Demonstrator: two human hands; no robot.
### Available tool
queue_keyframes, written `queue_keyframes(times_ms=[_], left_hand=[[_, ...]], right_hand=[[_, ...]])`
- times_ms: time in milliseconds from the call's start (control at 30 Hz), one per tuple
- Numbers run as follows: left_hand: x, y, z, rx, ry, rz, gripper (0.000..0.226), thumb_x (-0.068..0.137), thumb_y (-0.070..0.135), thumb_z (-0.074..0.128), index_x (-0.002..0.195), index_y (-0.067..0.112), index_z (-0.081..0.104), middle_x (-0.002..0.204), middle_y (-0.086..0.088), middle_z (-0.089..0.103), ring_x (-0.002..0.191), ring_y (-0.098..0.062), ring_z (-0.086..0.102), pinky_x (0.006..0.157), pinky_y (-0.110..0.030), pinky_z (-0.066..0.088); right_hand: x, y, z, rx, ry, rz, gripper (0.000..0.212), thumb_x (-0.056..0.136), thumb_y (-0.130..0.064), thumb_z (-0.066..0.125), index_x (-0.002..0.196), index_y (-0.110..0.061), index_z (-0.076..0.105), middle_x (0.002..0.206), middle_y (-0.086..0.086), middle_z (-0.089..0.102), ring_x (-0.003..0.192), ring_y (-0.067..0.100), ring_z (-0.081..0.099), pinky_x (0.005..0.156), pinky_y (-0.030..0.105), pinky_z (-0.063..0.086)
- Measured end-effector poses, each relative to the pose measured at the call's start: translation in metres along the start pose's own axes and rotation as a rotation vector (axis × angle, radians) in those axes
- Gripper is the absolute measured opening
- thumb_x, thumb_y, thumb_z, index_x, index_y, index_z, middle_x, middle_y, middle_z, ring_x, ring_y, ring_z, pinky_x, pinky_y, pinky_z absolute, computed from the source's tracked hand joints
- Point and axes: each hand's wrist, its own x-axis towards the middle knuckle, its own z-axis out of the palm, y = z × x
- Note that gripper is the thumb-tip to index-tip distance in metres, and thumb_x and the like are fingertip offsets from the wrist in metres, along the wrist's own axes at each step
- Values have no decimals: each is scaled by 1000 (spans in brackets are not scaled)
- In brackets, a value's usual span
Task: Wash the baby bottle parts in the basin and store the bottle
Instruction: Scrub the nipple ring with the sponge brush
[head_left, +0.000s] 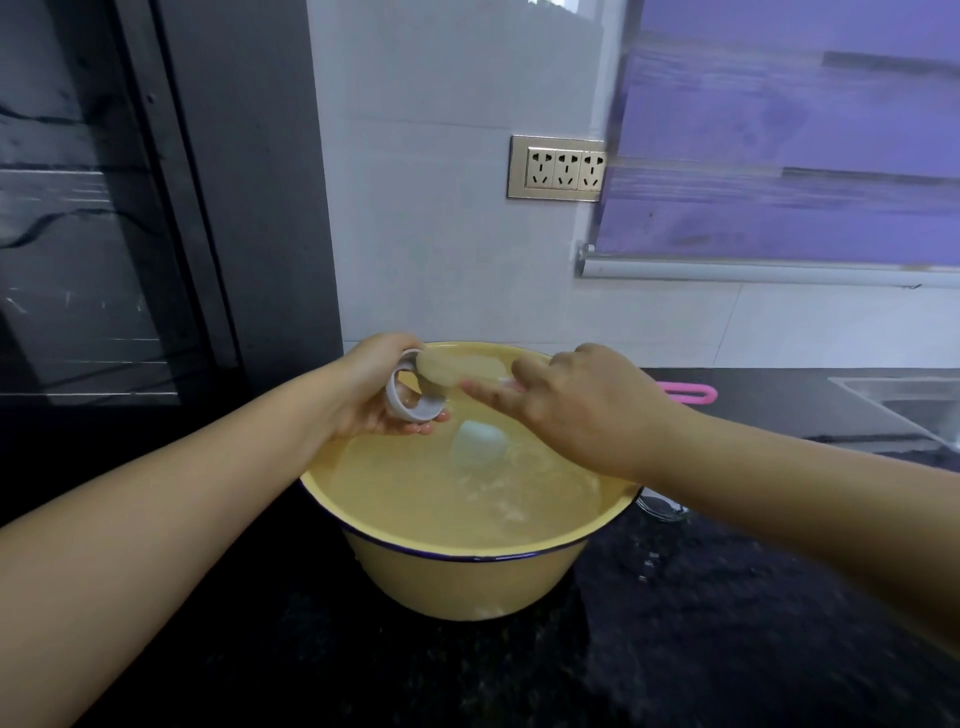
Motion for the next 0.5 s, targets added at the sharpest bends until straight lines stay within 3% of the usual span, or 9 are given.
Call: queue_keyframes(times_ms=[67,133,200,233,333,433,500], left_hand=[[-2,1,0,4,32,37,25,91,22,42,102,6,58,64,-22,68,52,-30,67,43,-26,51],[-5,2,1,6,84,80,20,87,19,44,89,5,57,57,-21,64,43,-30,61,40,-26,49],[-7,2,2,-11,132,129,18,87,17,44,79,6,56,56,-20,61,41,-30,59,39,-26,49],[-8,2,2,-16,150,152,19,87,17,44,77,7,56,60,-19,61,43,-30,59,38,-26,49],[-8,0,3,35,193,203,20,86,20,47,79,6,58,65,-18,59,49,-28,57,38,-23,46],[-8,0,3,80,217,225,20,86,25,48,81,8,58,64,-13,55,40,-20,52,34,-18,40],[-9,1,3,64,208,231,20,87,24,46,76,11,55,64,-10,51,39,-19,49,33,-18,39]], right_hand=[[-2,-8,-11,75,-136,5,61,82,-9,64,137,-28,48,67,5,47,43,24,46,39,21,9],[-1,-17,-18,168,-233,68,69,92,-7,41,149,-35,14,85,6,43,62,27,50,43,28,28],[-1,-24,-25,304,-291,148,75,91,-4,34,149,-39,2,91,6,49,74,28,55,56,35,45],[0,-28,-28,350,-294,179,78,89,-3,34,148,-40,0,90,6,52,74,27,55,59,37,47],[2,-37,-37,465,-323,225,80,87,-1,35,148,-41,3,74,2,44,61,21,46,51,33,39],[8,-35,-46,623,-331,233,60,97,-16,40,146,-44,21,67,-5,39,59,13,41,60,31,38],[11,-29,-50,777,-293,263,48,99,-28,41,143,-43,30,78,-5,52,71,16,50,68,30,38]])
